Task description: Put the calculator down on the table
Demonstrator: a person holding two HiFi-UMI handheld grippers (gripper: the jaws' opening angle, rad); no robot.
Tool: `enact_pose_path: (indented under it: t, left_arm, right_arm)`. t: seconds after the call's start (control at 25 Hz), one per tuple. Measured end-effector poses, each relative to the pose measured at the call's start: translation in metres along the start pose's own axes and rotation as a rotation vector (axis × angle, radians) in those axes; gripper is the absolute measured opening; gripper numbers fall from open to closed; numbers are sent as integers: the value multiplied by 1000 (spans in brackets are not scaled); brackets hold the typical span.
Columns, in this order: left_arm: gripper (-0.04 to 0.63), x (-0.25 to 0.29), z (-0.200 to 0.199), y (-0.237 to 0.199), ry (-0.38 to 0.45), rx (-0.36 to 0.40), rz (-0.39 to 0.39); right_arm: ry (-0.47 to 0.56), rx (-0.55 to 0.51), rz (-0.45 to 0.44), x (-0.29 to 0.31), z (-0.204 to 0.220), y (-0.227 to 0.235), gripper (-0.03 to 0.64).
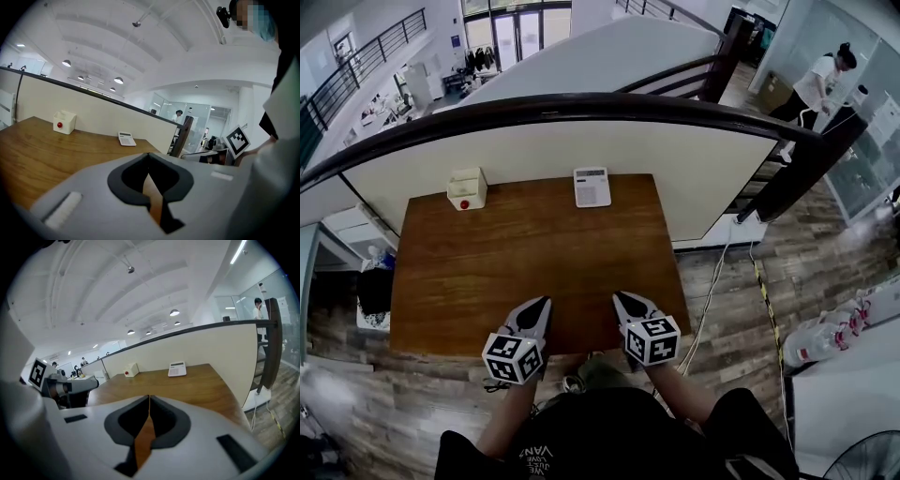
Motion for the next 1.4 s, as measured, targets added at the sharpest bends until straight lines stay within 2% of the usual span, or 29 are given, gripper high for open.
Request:
enact_pose_path:
  t: [0.44, 0.64, 0.84, 1.04, 1.4]
  left_arm:
    - [12, -37, 35, 19, -62, 50, 1]
    - [12, -48, 43, 15, -68, 36, -1]
    - [12, -56, 46, 17, -61, 26, 5]
    - [12, -61, 47, 17, -56, 55, 3]
    - [12, -63, 49, 13, -42, 16, 2]
  right_arm:
    - [-30, 68, 14, -35, 42, -15, 17]
    - [-50, 90, 42, -43, 58, -20, 14]
    - [-51, 81, 60, -48, 61, -25, 14]
    - [-47, 77, 63, -46, 61, -29, 14]
    - [-39, 67, 71, -45, 57, -30, 14]
Point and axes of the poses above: the fingertips, and each gripper's own axes: x forward along the fingers, y to its right, z out of its underside, the point moved 9 cm from there along -x, backward along the fingers, and after that the axes turned 1 degree about -x, right-handed, at the moved point
